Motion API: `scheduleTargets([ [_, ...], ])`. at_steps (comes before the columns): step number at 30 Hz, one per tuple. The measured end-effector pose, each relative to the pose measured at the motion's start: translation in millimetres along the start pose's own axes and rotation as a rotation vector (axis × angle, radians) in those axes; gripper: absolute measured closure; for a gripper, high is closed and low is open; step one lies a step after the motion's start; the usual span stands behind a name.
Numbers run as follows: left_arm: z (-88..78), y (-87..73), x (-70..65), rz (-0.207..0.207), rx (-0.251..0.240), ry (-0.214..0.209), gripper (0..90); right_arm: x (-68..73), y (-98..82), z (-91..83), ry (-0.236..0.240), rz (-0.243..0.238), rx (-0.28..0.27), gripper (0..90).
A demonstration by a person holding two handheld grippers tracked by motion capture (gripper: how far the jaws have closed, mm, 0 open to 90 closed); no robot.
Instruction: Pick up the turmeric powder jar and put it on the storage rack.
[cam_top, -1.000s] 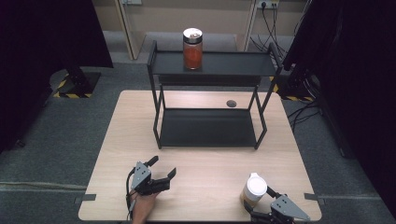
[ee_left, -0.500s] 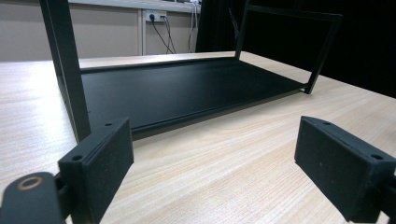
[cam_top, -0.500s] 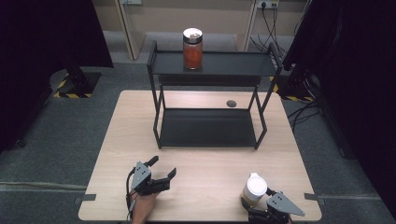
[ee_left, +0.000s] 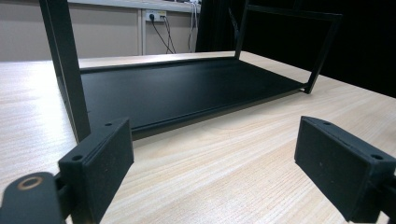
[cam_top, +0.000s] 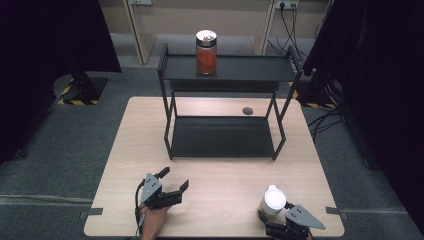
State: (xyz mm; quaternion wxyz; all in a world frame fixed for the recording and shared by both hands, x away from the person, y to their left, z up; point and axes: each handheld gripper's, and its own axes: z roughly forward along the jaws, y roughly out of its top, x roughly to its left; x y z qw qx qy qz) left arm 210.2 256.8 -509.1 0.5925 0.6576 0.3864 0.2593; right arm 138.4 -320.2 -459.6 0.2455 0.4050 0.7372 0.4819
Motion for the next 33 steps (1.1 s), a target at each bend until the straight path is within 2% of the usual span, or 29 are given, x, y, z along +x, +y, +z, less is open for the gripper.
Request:
scheduleTargets([
  [21,0.1,0.0,-0.7,0.003,0.000,0.001,11.2,-1.8,-1.2,-0.4,0.016,-0.001,-0.007,29.7],
  [33,0.0,0.0,-0.4,0.002,0.000,0.000,11.2,2.0,0.8,-0.7,0.001,-0.018,-0.002,31.2],
])
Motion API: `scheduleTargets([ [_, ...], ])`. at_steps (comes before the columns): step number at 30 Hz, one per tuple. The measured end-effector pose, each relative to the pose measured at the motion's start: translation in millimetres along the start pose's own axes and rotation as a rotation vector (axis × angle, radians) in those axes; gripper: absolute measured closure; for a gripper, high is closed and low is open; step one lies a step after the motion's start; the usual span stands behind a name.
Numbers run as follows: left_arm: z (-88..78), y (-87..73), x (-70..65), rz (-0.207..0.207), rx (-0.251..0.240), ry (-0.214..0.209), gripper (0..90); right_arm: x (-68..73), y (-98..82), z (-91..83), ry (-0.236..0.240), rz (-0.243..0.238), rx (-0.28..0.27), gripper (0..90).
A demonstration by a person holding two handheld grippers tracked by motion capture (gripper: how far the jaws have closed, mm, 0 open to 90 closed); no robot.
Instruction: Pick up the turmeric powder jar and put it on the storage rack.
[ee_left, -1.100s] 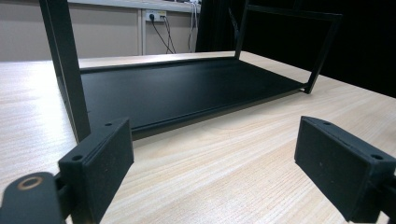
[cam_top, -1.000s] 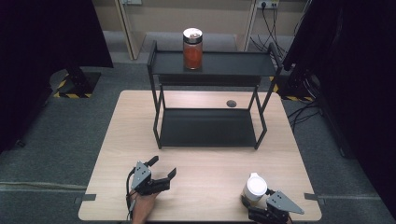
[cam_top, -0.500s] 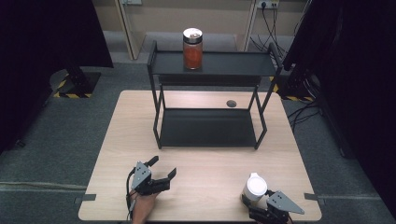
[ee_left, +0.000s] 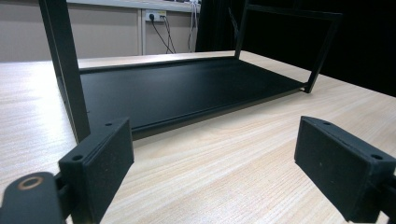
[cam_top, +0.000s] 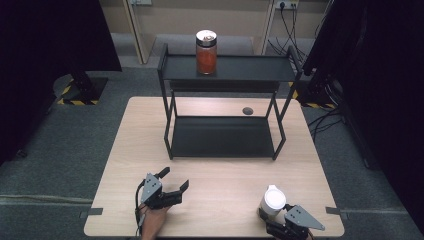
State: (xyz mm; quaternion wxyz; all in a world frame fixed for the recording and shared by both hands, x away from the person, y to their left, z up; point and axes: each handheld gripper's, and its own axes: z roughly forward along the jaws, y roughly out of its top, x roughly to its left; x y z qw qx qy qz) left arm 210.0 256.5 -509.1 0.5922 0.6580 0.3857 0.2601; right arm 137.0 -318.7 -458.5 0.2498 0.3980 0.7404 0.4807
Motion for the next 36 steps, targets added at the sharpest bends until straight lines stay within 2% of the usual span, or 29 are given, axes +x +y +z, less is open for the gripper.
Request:
scheduleTargets([
  [8,0.0,0.1,0.1,-0.002,0.001,0.000,11.2,1.1,2.4,-0.4,-0.006,0.002,0.004,31.4],
  [13,0.0,0.1,0.3,-0.001,0.000,-0.001,11.2,1.7,8.6,-3.5,-0.004,-0.009,-0.019,31.4],
  [22,0.1,0.1,-0.2,0.001,0.001,0.000,11.3,1.9,33.0,-9.8,0.009,-0.041,-0.032,31.4],
  [36,0.2,0.4,0.1,0.006,0.003,-0.004,11.4,-3.3,69.4,-14.3,0.006,-0.037,-0.027,31.4],
])
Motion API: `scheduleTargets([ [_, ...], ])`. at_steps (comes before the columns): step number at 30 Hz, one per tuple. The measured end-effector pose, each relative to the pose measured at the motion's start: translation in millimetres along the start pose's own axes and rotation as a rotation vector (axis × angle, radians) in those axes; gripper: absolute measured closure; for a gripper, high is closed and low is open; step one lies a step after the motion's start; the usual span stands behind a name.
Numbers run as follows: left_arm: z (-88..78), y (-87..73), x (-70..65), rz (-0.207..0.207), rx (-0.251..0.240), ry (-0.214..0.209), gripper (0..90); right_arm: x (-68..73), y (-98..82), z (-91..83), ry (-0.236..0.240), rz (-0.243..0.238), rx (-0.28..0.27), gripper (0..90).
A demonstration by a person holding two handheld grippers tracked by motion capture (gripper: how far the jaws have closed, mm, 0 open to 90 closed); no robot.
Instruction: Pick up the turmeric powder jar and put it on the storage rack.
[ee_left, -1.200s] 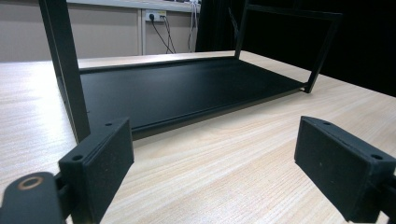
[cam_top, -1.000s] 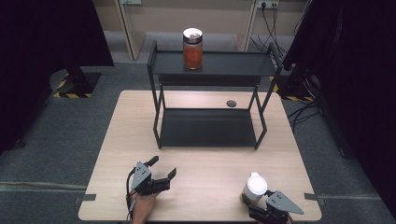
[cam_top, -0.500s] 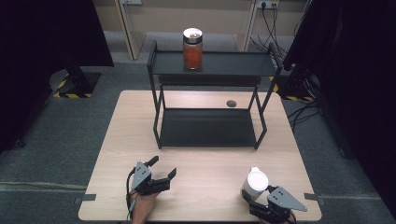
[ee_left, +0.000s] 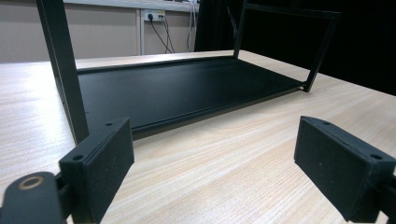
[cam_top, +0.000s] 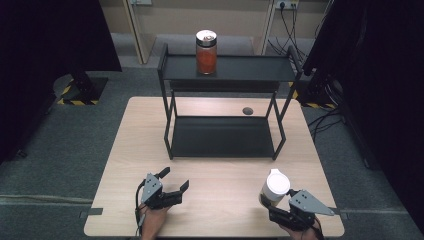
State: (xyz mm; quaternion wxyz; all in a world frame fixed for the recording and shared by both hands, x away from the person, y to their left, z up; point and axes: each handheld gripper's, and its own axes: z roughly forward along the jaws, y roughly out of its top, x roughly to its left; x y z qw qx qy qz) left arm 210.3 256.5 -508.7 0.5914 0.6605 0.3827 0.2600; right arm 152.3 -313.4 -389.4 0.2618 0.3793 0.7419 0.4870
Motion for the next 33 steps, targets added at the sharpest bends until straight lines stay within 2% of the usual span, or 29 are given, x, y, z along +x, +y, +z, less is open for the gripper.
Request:
scheduleTargets([
  [15,0.0,0.2,1.2,-0.005,0.001,-0.005,11.4,-15.4,41.1,0.6,0.009,-0.009,-0.016,31.3],
  [27,-0.1,-0.4,1.6,-0.008,-0.003,-0.007,11.4,-28.1,89.8,1.2,0.008,-0.020,-0.046,31.4],
  [33,-0.1,-0.3,2.3,-0.011,-0.003,-0.008,11.4,-38.6,113.9,4.5,0.022,0.005,-0.051,31.4],
])
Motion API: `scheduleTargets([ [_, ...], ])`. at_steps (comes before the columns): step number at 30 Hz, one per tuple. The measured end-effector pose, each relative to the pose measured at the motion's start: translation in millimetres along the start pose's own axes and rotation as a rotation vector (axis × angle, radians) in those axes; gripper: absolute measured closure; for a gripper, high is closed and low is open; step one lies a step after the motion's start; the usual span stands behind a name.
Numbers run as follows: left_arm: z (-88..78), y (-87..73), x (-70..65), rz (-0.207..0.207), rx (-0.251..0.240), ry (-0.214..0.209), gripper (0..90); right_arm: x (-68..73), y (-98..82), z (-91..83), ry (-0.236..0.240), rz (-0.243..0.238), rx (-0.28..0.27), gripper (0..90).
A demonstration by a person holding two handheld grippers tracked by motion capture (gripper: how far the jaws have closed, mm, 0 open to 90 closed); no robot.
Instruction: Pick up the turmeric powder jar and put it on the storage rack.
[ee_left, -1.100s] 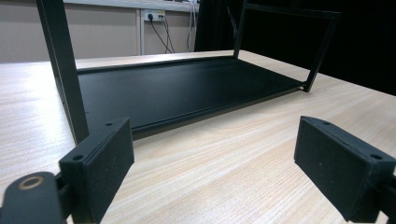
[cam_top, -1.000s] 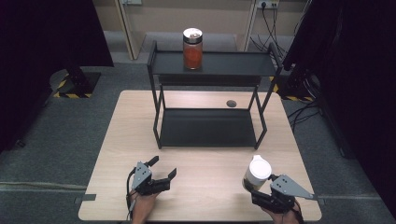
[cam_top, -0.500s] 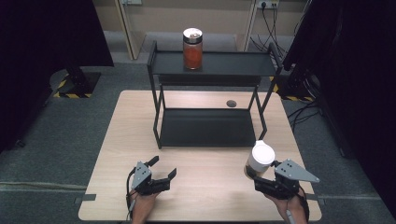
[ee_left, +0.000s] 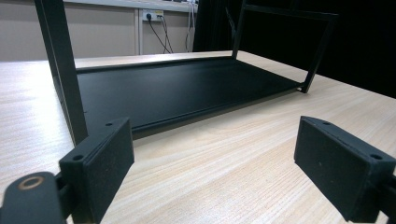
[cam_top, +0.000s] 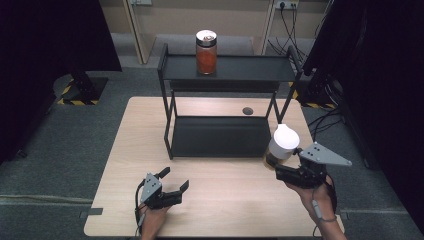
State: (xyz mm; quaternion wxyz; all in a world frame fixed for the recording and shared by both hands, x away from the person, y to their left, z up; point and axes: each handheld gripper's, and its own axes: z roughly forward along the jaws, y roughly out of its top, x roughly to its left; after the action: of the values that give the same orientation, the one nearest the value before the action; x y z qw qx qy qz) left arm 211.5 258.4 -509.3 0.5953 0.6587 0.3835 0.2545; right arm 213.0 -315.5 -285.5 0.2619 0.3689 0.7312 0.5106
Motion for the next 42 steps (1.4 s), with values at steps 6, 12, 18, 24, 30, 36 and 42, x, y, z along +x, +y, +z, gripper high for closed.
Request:
scheduleTargets([
  [6,0.0,-0.1,0.1,-0.001,-0.001,0.000,11.4,-0.8,19.6,4.3,-0.011,-0.031,-0.009,31.4],
  [12,0.0,-0.3,0.0,0.001,-0.002,-0.001,11.4,-1.2,39.9,8.9,-0.016,-0.053,-0.021,31.3],
  [18,-0.1,-0.2,-0.3,0.003,-0.001,-0.001,11.4,-5.5,61.1,16.4,-0.022,-0.042,-0.028,31.4],
  [24,0.0,0.1,-0.2,0.008,0.001,-0.003,11.4,-8.8,80.6,24.6,-0.036,-0.047,-0.032,31.4],
  [30,-0.1,0.1,0.0,0.006,0.001,-0.004,11.5,-12.0,96.5,32.4,-0.047,-0.052,-0.033,31.4],
  [36,0.0,0.2,0.0,0.008,0.001,-0.004,11.5,-14.7,109.0,40.9,-0.055,-0.054,-0.033,31.3],
  [42,-0.2,0.2,0.1,0.008,0.002,-0.004,11.5,-17.8,122.9,51.5,-0.063,-0.047,-0.032,31.3],
])
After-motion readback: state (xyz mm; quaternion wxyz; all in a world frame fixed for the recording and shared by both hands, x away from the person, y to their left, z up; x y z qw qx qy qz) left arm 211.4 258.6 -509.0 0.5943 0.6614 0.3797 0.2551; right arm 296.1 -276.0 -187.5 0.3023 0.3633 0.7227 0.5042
